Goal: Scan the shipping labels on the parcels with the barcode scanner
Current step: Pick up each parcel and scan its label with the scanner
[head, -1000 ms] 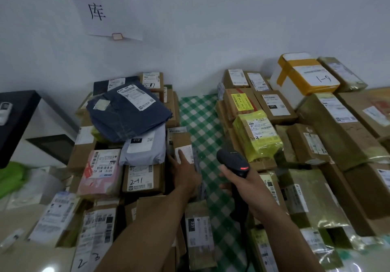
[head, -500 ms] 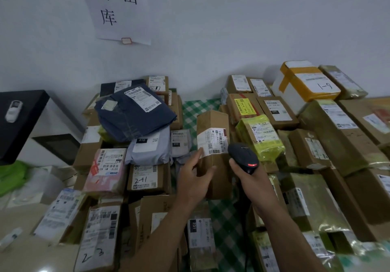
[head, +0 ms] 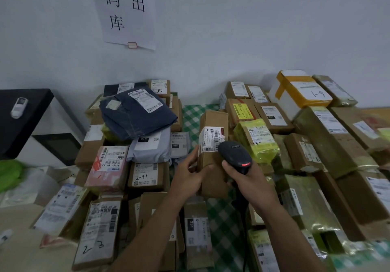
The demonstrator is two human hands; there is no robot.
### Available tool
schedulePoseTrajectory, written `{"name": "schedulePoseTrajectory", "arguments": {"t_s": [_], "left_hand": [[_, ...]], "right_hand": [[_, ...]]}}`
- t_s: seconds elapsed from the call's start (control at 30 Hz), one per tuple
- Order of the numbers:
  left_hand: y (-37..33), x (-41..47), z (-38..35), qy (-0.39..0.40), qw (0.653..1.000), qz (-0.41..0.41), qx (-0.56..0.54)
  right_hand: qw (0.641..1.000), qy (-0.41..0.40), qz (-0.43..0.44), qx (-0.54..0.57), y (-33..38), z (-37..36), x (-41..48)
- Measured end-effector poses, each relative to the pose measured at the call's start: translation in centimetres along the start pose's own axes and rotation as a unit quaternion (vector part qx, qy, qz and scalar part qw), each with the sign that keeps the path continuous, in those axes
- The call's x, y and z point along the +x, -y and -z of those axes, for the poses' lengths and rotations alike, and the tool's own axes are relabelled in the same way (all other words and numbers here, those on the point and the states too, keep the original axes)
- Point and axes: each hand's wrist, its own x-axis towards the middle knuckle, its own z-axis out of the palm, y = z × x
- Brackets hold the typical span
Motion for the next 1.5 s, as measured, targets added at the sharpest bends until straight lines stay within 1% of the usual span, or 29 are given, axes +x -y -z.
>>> {"name": "schedulePoseTrajectory", "arguments": {"t_s": [0.07, 0.13, 0.23, 0.33, 0.4, 0.5, 0.67, 0.73, 0.93, 1.13, 1.37, 1.43, 1.5], "left_hand": [[-0.5, 0.6, 0.4, 0.004, 1.000, -0.006, 0.002], [-1.0, 1.4, 1.0, -0.001, 0.999, -0.014, 0.029], [-2.9, 2.7, 2.2, -0.003, 0.991, -0.045, 0.127], [-6.0, 4.1, 3.9, 0.027, 0.977, -0.085, 0.193], [-8.4, 5.2, 5.3, 0.053, 0.963, -0.104, 0.244], [-11.3, 6.7, 6.9, 0.083, 0.922, -0.117, 0.361], [-13.2, 8.0, 8.3, 0.127, 0.871, -0.120, 0.459], [-13.6, 8.4, 8.7, 0.138, 0.858, -0.114, 0.481], [-13.4, 9.2, 9.4, 0.141, 0.842, -0.095, 0.512], [-13.2, 9.7, 9.7, 0.140, 0.836, -0.090, 0.523], [-13.1, 9.9, 9.6, 0.137, 0.845, -0.087, 0.510], [-13.0, 10.1, 9.6, 0.134, 0.855, -0.083, 0.493], [-12.7, 10.3, 9.4, 0.120, 0.883, -0.074, 0.447]], "right_hand": [[1.000, 0.000, 0.002, -0.006, 0.4, 0.2, 0.0], [1.000, 0.001, 0.006, -0.023, 0.8, 0.4, 0.0], [0.998, 0.012, 0.020, -0.050, 1.6, 0.9, -0.4], [0.995, 0.006, 0.029, -0.094, 2.0, 1.5, -0.3], [0.994, 0.008, 0.030, -0.103, 2.1, 1.6, -0.3], [0.993, 0.004, 0.038, -0.115, 2.4, 1.3, -0.5], [0.989, 0.021, 0.045, -0.142, 2.6, 0.7, -0.8], [0.988, 0.031, 0.045, -0.146, 2.6, 0.5, -0.8], [0.986, 0.046, 0.026, -0.155, 2.6, 0.3, -0.8], [0.986, 0.046, 0.018, -0.162, 2.6, 0.1, -0.8], [0.986, 0.053, 0.010, -0.155, 2.6, 0.1, -0.4], [0.987, 0.056, 0.011, -0.151, 2.6, 0.1, -0.2], [0.991, 0.058, 0.011, -0.122, 2.6, 0.0, 0.3]]}}
